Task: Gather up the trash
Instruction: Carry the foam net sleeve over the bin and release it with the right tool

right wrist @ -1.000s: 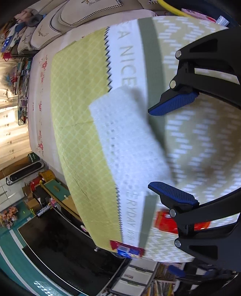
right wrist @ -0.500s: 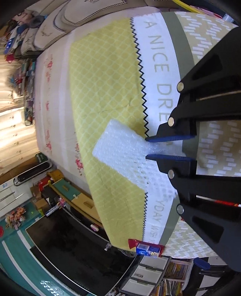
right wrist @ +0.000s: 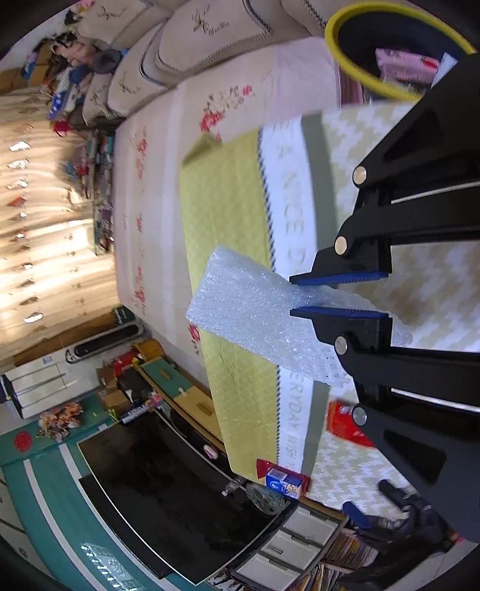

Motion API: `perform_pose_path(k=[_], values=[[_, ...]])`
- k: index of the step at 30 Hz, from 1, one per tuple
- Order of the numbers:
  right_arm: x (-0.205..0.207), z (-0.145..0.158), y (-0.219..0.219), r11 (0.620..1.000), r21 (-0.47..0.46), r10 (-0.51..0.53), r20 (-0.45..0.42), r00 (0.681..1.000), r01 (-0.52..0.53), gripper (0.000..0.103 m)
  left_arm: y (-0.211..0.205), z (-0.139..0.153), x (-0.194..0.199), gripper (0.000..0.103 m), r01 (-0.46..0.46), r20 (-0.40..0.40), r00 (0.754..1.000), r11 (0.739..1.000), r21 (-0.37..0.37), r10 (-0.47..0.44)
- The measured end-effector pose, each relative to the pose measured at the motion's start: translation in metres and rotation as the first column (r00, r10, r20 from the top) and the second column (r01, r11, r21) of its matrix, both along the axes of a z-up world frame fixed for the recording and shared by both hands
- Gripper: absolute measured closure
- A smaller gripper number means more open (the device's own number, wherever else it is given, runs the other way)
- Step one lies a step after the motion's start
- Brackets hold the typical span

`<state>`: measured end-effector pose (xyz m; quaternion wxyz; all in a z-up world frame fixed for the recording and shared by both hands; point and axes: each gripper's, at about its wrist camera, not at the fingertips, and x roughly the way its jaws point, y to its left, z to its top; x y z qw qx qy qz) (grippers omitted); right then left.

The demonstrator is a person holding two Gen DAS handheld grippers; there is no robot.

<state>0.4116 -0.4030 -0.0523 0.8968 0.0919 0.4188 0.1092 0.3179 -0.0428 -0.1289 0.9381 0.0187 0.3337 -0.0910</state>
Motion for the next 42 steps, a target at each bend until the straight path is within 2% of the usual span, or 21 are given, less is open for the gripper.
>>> perform_pose_path(k=[6,10,19,23,26,28,33,42], values=[[-0.044,0.006,-0.059,0.991,-0.060,-0.117,0.025,0.993,0.118,0.092,-0.002,-0.001,0.000,0.013,0.001,0.001,1.000,1.000,0.007,-0.001],[-0.074,0.003,-0.106,0.968,-0.109,-0.225,0.030,0.974,0.227,0.092,-0.005,-0.004,0.002,0.013,0.005,-0.012,1.000,1.000,0.010,-0.005],[-0.116,-0.027,-0.189,0.909,-0.166,-0.392,-0.022,0.920,0.383,0.092,-0.015,-0.003,0.006,0.013,0.006,-0.049,0.999,1.000,0.014,-0.005],[-0.124,-0.043,-0.208,0.889,-0.188,-0.432,-0.042,0.901,0.418,0.091,-0.029,0.003,0.003,0.013,0.023,-0.048,0.999,0.998,0.052,-0.021],[-0.126,-0.057,-0.221,0.875,-0.206,-0.459,-0.070,0.886,0.437,0.084,-0.039,0.007,0.002,0.013,0.041,-0.055,0.998,0.998,0.057,-0.038],[-0.128,-0.064,-0.229,0.865,-0.192,-0.484,-0.076,0.872,0.463,0.061,-0.044,0.010,0.004,0.009,0.038,-0.064,0.997,0.998,0.057,-0.035],[-0.136,-0.073,-0.240,0.868,-0.158,-0.486,-0.080,0.870,0.471,0.055,-0.051,0.004,0.016,0.007,0.020,-0.138,0.990,0.999,0.031,-0.016],[-0.137,-0.084,-0.242,0.886,-0.138,-0.456,-0.098,0.884,0.442,0.054,-0.067,-0.014,0.046,0.007,-0.010,-0.255,0.967,1.000,0.024,0.016]])
